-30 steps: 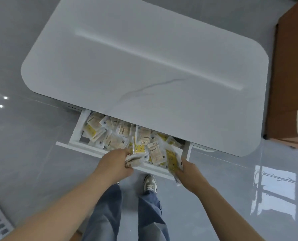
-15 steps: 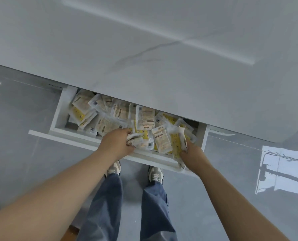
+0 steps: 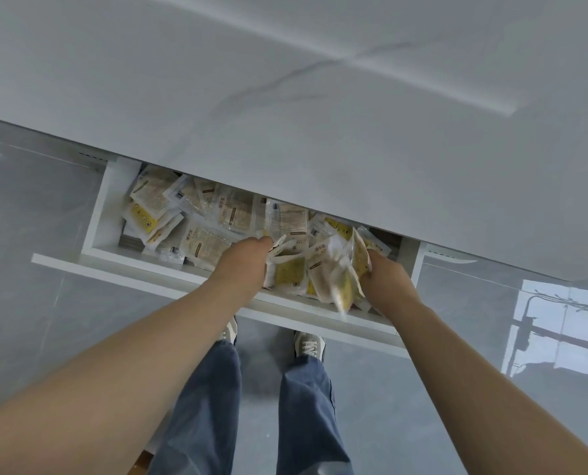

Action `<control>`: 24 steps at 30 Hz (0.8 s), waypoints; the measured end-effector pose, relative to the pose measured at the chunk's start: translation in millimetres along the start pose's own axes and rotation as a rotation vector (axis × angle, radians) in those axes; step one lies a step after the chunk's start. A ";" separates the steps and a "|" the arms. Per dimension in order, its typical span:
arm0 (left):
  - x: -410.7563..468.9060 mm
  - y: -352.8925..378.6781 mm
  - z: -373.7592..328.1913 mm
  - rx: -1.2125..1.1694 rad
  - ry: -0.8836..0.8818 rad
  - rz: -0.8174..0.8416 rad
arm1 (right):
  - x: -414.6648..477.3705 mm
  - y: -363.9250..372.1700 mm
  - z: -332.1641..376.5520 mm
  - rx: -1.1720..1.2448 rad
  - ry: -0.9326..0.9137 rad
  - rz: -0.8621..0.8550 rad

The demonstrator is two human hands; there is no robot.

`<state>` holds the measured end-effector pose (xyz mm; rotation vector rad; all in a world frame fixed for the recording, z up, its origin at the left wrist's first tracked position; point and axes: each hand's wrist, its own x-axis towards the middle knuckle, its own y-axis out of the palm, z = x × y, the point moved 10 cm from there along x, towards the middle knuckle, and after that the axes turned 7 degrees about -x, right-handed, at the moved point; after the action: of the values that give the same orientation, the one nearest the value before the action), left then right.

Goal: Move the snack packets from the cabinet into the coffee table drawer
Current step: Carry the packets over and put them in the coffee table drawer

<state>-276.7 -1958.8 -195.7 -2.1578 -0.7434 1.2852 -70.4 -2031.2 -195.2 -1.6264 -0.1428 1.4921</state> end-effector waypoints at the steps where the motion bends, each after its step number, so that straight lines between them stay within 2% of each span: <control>1: 1.5 -1.1 -1.0 -0.003 0.008 -0.004 | 0.9 0.1 -0.8 -0.011 0.005 -0.004; 8: 9.4 -10.6 -19.5 -0.003 0.088 -0.068 | 9.3 -6.0 -24.8 -0.080 0.116 -0.065; 13: 14.8 3.4 -43.1 -0.078 0.162 0.002 | 10.9 -6.7 -32.6 -0.087 0.121 -0.068; 17: 17.9 19.4 -54.1 -0.050 0.162 0.068 | 8.4 -3.8 -36.1 -0.137 0.112 -0.044; 24: 17.5 15.0 -60.9 0.016 0.155 0.058 | -2.9 -6.3 -38.6 -0.180 0.093 -0.034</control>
<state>-212.2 -1966.9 -191.1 -2.2505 -0.6102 1.1326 -35.6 -2049.3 -193.9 -1.8243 -0.2577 1.4076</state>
